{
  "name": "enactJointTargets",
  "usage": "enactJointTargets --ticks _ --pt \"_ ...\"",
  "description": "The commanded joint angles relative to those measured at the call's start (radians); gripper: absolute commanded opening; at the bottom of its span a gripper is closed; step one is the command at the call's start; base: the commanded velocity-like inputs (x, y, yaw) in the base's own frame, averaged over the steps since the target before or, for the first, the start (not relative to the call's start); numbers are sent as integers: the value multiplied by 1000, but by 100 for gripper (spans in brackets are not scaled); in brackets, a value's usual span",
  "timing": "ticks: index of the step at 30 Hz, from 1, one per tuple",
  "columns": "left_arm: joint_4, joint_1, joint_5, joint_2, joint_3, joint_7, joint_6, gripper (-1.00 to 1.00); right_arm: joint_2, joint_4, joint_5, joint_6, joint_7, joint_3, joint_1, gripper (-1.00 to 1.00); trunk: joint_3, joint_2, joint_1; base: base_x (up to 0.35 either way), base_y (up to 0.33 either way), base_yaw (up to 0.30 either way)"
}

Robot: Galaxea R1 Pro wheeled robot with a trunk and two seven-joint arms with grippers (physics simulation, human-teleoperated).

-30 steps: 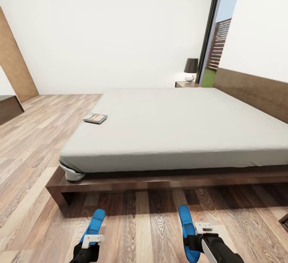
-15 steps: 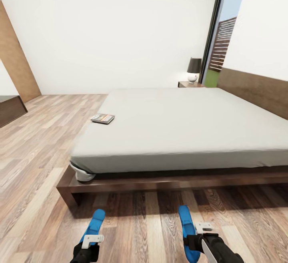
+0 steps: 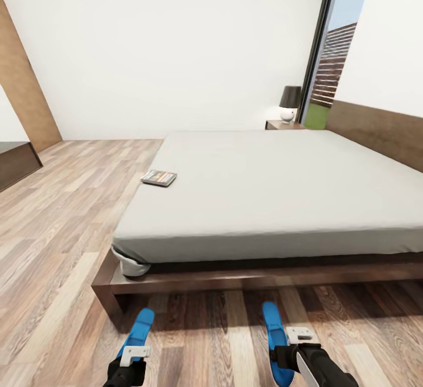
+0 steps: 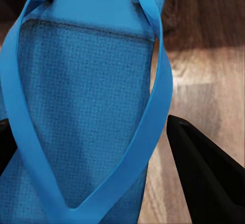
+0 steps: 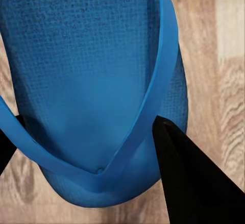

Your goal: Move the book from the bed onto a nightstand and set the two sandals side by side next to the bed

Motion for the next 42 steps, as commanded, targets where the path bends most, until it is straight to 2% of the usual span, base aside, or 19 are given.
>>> enactJointTargets --ticks 1,12,17,25,30,39,42 --pt "0 0 5 1 -9 4 -2 -100 0 -2 -2 5 2 -3 0 -100 -1 0 0 77 85 0" --pt "-3 0 5 1 -10 4 -3 -100 0 -2 -2 4 2 -3 0 -100 -1 0 0 20 22 0" --pt "-3 0 5 1 -10 3 -3 -100 0 -2 -1 4 2 -3 0 -100 -17 -35 19 1 1 0" --pt "-6 -1 5 0 -8 5 -2 -100 -1 -5 -2 2 2 -4 0 -100 -47 -37 23 0 0 0" --pt "-9 -11 5 -1 -8 4 3 -100 -3 -6 -2 2 3 -6 0 -100 -47 -37 23 0 0 0" --pt "-12 -28 3 -3 -9 1 5 -100 -6 -6 -2 3 5 -9 0 -100 -82 -39 27 0 0 0" --pt "-12 -32 3 -3 -10 0 4 -100 -6 -6 -2 3 6 -10 0 -100 -82 -39 27 0 0 0"
